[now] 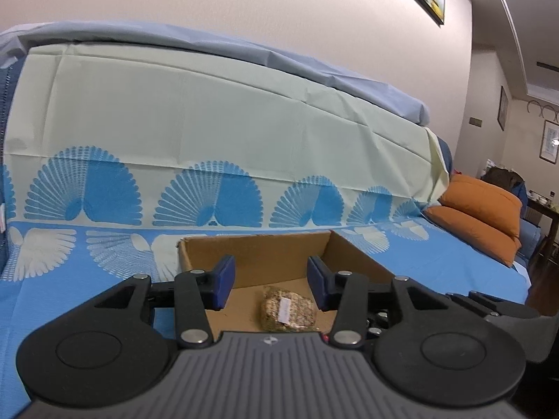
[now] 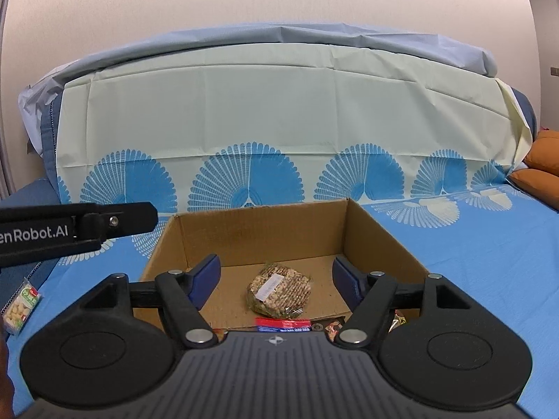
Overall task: Organize snacks
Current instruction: 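Open both tools to drop the red bag and yellow snack into the box, then grasp the white-green peanut pack with the left tool while the right moves to the red pouch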
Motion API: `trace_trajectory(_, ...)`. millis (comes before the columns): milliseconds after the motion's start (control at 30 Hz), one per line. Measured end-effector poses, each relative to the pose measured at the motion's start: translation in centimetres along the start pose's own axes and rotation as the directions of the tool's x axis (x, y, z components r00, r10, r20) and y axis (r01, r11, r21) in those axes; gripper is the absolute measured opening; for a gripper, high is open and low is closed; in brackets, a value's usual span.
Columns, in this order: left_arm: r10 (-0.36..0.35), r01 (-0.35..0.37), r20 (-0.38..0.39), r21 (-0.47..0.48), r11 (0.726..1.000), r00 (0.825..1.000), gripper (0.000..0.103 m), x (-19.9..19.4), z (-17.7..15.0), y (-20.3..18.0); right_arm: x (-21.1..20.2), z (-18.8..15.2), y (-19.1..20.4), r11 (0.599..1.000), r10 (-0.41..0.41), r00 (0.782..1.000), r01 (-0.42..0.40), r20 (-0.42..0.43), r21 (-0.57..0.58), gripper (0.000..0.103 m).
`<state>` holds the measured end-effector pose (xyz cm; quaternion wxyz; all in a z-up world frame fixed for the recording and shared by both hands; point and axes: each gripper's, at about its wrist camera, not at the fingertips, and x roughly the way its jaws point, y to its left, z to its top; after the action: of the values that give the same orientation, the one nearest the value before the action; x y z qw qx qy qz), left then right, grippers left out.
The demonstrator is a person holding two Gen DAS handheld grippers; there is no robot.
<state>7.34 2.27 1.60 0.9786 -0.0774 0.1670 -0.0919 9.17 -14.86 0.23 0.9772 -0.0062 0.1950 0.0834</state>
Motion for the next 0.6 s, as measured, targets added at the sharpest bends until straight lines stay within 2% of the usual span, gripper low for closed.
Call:
trace_trajectory(33, 0.004, -0.004, 0.007, -0.008, 1.0, 1.0, 0.039, -0.2, 0.0, 0.2, 0.0, 0.0, 0.1, 1.0, 0.001, 1.0, -0.001, 0.0, 0.0, 0.072)
trace_trajectory(67, 0.007, -0.007, 0.014, -0.016, 1.0, 1.0, 0.026, -0.4, 0.1, 0.6, 0.0, 0.0, 0.2, 1.0, 0.005, 1.0, -0.005, -0.001, -0.002, 0.072)
trace_trajectory(167, 0.043, -0.043, 0.005, -0.019, 0.999, 0.999, 0.012, -0.9, 0.3, 1.7, -0.1, -0.1, 0.8, 1.0, 0.02, 1.0, -0.02, 0.011, -0.015, 0.072)
trace_trajectory(233, 0.073, -0.073, 0.0, -0.031, 0.997, 0.997, 0.01, -1.4, 0.5, 3.0, -0.3, -0.2, 1.3, 0.999, 0.035, 0.999, -0.035, 0.021, -0.026, 0.069)
trace_trajectory(333, 0.156, -0.157, -0.02, -0.078, 0.985, 0.988, 0.01, -2.1, 0.8, 5.8, -0.6, -0.2, 2.5, 0.996, 0.08, 0.996, -0.079, 0.04, -0.038, 0.048)
trace_trajectory(400, 0.222, -0.225, -0.045, -0.105, 0.969, 0.974, 0.01, -2.4, 1.0, 7.8, -0.9, -0.2, 3.5, 0.992, 0.119, 0.992, -0.117, 0.048, -0.043, 0.043)
trace_trajectory(500, 0.344, -0.354, -0.099, -0.122, 0.927, 0.934, 0.01, -2.5, 1.2, 11.1, -1.4, -0.1, 5.3, 0.983, 0.176, 0.982, -0.171, 0.069, -0.067, 0.042)
trace_trajectory(567, 0.436, -0.451, -0.149, -0.085, 0.888, 0.887, 0.011, -2.5, 1.0, 13.2, -1.8, -0.2, 6.7, 0.974, 0.215, 0.973, -0.208, 0.08, -0.091, 0.042)
trace_trajectory(600, 0.481, -0.497, -0.177, -0.059, 0.866, 0.859, 0.011, -2.4, 0.8, 14.3, -2.1, -0.3, 7.5, 0.968, 0.239, 0.967, -0.23, 0.085, -0.105, 0.042)
